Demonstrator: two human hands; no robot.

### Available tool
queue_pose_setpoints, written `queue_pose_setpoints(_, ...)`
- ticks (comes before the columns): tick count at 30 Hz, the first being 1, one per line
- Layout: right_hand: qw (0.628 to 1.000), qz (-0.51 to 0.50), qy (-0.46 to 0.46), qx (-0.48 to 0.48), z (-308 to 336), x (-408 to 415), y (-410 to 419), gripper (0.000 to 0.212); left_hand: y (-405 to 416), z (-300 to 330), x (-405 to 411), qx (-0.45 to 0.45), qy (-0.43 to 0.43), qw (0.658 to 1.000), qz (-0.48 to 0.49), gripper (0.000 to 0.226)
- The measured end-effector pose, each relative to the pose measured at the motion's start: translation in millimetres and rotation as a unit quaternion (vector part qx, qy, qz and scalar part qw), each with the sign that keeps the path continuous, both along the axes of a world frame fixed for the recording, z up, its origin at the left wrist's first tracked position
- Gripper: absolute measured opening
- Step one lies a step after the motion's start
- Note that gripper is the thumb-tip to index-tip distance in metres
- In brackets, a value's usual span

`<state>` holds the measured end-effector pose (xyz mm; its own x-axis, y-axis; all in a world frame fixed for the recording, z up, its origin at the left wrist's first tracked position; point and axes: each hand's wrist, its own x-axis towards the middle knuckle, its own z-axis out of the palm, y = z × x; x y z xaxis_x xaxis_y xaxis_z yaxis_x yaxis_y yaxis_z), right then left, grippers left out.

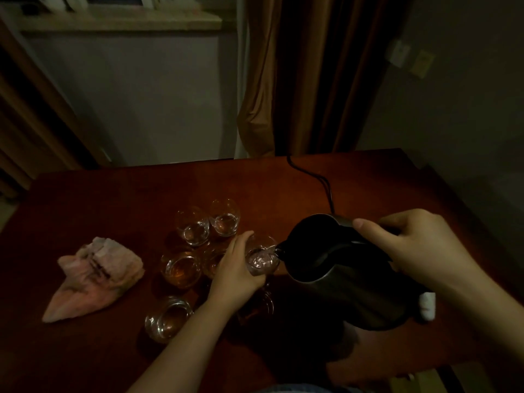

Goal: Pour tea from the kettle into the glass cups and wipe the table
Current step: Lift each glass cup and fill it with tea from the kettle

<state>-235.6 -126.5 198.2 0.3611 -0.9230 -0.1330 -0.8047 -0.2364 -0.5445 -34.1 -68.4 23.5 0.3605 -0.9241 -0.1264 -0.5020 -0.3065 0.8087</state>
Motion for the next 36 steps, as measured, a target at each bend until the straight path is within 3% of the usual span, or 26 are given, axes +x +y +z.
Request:
queue_pose_setpoints(13,1.0,0.002,0.009,0.002,1,-1,0,0.058,0,-2,1,-0.006,0.01,1.0,0.005,0.084)
queue_pose_setpoints(19,1.0,0.008,0.011,0.001,-2,-3,-3,0.075,0,-2,1,-0.02,0.009,1.0,0.013,0.083)
queue_pose_setpoints(22,1.0,0.0,0.002,0.001,-3,-4,-2,0.065,-1,0,1,-0.029,0.008,0.999,0.01,0.083)
queue_pose_setpoints(27,1.0,0.002,-0.003,0.003,-6,-5,-4,0.072,-2,2,1,-0.035,0.004,0.999,0.009,0.083)
queue_pose_setpoints(36,0.995,-0.052,-0.069,0.042,-27,-18,-5,0.06,-5,-2,4,-0.039,0.004,0.999,0.014,0.087)
